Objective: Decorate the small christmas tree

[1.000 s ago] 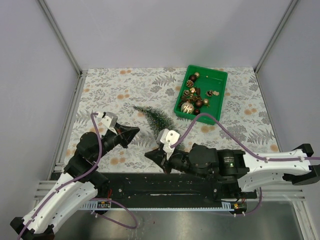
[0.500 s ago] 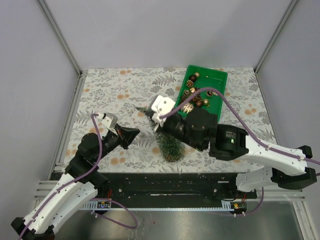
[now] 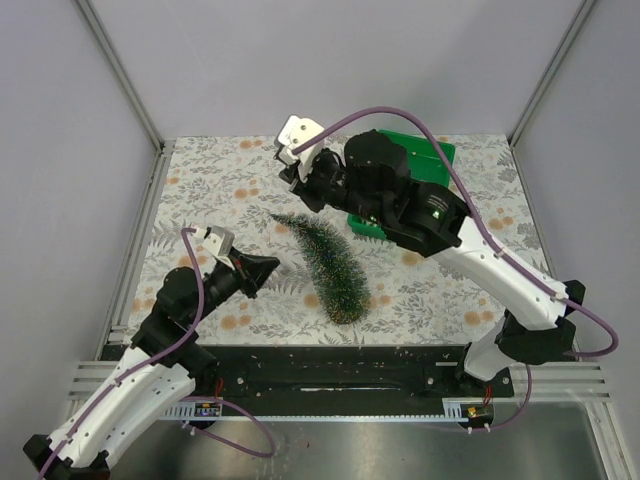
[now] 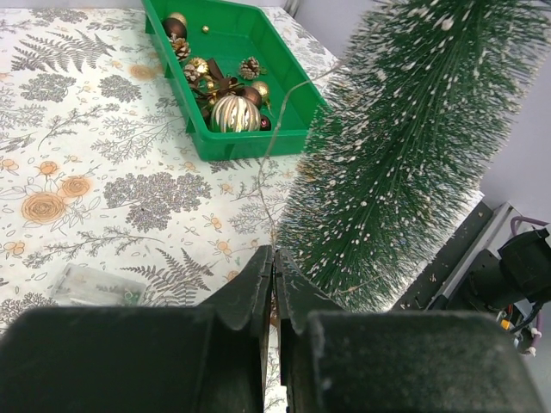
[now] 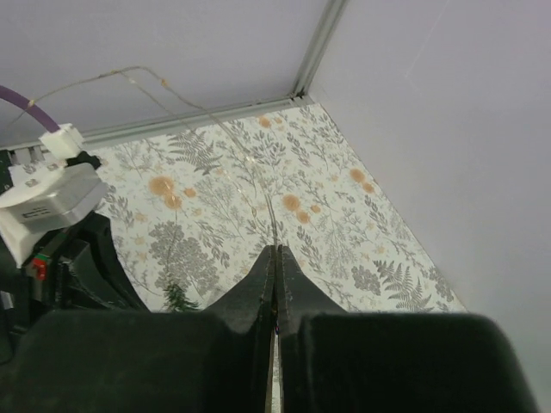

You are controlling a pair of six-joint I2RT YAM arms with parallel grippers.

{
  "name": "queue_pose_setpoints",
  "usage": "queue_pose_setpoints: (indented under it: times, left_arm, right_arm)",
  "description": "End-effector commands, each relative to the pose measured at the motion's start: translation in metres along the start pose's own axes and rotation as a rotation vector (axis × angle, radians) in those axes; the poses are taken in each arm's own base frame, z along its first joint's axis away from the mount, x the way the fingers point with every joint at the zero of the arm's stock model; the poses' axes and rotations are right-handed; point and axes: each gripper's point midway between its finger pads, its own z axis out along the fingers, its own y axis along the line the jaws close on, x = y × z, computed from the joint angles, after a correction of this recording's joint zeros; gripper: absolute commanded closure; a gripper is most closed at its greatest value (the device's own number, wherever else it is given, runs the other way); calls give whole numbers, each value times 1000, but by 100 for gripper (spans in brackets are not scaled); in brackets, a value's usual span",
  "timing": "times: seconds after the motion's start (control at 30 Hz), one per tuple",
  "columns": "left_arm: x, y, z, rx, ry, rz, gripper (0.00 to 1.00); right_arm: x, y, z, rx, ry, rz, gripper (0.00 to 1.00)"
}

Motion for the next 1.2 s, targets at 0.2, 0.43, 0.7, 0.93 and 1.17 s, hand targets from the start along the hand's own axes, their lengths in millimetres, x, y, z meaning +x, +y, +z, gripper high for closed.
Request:
queue_pose_setpoints:
  times: [0.2, 0.43, 0.7, 0.93, 1.17]
  left_arm:
    - [7, 28, 12, -122, -21, -27, 91]
    - [8, 29, 25, -109, -26, -16, 91]
    - [3, 14, 29, -27, -41, 3, 84]
    - [-3, -4, 23, 66, -69, 19, 78]
    - [-1, -10, 16, 104, -75, 28, 75]
  right_arm:
    - [34, -54, 40, 128, 36, -57, 100]
    - [96, -98, 63, 164, 139, 33, 100]
    - [193, -128, 52, 218, 296, 205, 100]
    - [282, -146, -22, 401, 534, 319, 100]
    - [333, -150, -88, 663, 723, 412, 100]
